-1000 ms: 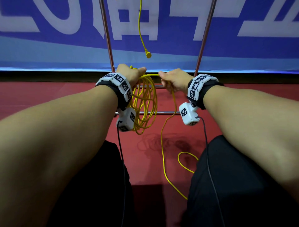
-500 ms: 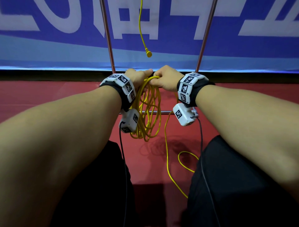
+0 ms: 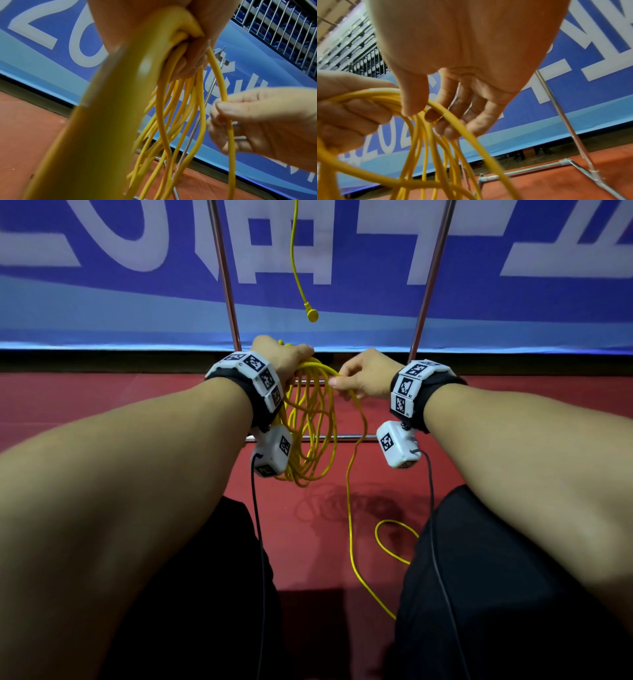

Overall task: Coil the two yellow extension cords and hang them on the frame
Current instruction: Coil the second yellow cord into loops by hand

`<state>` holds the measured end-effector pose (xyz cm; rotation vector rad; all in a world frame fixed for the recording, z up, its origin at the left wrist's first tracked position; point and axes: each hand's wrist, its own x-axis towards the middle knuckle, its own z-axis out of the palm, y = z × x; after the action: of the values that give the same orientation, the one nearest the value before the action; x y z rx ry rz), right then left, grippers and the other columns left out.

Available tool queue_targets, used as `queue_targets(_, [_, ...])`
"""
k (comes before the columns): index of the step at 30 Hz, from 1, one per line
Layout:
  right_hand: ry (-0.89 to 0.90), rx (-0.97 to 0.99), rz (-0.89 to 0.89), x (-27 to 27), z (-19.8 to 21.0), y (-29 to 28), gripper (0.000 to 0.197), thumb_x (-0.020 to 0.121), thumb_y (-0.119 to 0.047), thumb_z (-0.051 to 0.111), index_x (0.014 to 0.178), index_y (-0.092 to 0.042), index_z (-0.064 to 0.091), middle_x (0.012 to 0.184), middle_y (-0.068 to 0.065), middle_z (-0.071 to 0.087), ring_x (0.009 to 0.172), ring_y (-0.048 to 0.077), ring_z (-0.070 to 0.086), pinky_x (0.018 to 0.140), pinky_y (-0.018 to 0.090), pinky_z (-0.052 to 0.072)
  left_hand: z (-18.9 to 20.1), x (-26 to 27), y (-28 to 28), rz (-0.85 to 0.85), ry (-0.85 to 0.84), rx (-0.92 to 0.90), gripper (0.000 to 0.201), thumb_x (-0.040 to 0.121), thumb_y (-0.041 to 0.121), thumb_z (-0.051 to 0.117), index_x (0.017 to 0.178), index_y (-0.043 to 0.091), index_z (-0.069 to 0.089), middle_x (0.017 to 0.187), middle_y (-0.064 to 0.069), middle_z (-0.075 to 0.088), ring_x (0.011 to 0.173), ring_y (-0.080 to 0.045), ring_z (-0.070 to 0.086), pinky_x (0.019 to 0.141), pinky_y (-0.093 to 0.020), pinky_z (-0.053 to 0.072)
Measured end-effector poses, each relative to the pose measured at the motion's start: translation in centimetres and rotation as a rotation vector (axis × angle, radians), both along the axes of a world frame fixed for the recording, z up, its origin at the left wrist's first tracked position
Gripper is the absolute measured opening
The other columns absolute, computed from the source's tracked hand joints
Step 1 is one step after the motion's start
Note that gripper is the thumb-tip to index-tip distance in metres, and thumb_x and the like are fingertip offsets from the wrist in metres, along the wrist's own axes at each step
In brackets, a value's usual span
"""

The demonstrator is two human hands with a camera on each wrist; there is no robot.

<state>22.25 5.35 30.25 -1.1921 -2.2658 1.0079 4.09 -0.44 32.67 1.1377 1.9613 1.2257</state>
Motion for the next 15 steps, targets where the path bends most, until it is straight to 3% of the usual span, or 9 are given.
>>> queue_targets(2, [0.028, -0.055, 0.017, 0.7, -0.4, 0.0, 0.029, 0.092, -0.038, 0.069, 0.073, -0.016, 0.068, 0.080, 0.016, 0.072, 0.073, 0.022, 0.064, 0.064, 0.030, 0.046, 0.1, -0.1, -0.1, 0.007, -0.019, 0.005, 0.038, 0.080, 0.043, 0.078, 0.083, 0.010, 0.061, 0.062, -0.002, 0.059, 0.048, -0.017, 0.054, 0.054, -0.027, 0.046])
queue_targets(4, [0.090, -0.084, 0.010, 0.8, -0.2, -0.1, 0.030, 0.095, -0.035, 0.065, 0.074, -0.014, 0.063, 0.068, 0.010, 0.066, 0.060, 0.016, 0.063, 0.051, 0.022, 0.040, 0.1, -0.3, -0.1, 0.002, -0.024, 0.004, 0.038, 0.080, 0.044, 0.078, 0.085, 0.009, 0.062, 0.059, -0.002, 0.058, 0.046, -0.016, 0.053, 0.053, -0.026, 0.045])
queue_targets(6, [0.184, -0.105, -0.018, 0.5, 0.2, -0.3, 0.029, 0.097, -0.032, 0.063, 0.077, -0.011, 0.061, 0.062, 0.009, 0.054, 0.044, 0.009, 0.050, 0.045, 0.019, 0.038, -0.2, -0.4, -0.1, -0.004, -0.022, 0.002, 0.036, 0.082, 0.041, 0.077, 0.087, 0.007, 0.065, 0.059, -0.002, 0.058, 0.041, -0.014, 0.050, 0.047, -0.022, 0.043])
queue_targets(11, [0.199, 0.028, -0.053, -0.3, 0.7, -0.1, 0.033, 0.096, -0.036, 0.064, 0.070, -0.015, 0.066, 0.063, 0.008, 0.046, 0.054, 0.015, 0.039, 0.055, 0.027, 0.036, -0.3, 0.0, -0.1, -0.057, -0.101, -0.024, 0.033, 0.090, 0.029, 0.067, 0.095, -0.003, 0.068, 0.055, -0.008, 0.059, 0.031, -0.014, 0.048, 0.038, -0.017, 0.039])
queue_targets(14, [0.119, 0.135, -0.037, -1.1, 1.0, -0.3, 0.033, 0.095, -0.039, 0.065, 0.074, -0.014, 0.070, 0.051, -0.012, 0.052, 0.049, 0.003, 0.044, 0.056, 0.015, 0.037, -0.4, 0.0, 0.0, -0.048, -0.125, -0.026, 0.041, 0.089, 0.033, 0.067, 0.104, -0.004, 0.067, 0.056, -0.008, 0.061, 0.034, -0.017, 0.051, 0.041, -0.020, 0.042])
queue_targets(15, [0.116, 0.175, -0.045, -1.5, 1.0, -0.3, 0.034, 0.094, -0.040, 0.066, 0.076, -0.013, 0.071, 0.052, -0.013, 0.055, 0.050, 0.000, 0.046, 0.057, 0.014, 0.038, -0.4, 0.1, 0.0, -0.042, -0.114, -0.025, 0.044, 0.088, 0.036, 0.068, 0.106, -0.004, 0.068, 0.059, -0.008, 0.062, 0.037, -0.017, 0.052, 0.044, -0.021, 0.043])
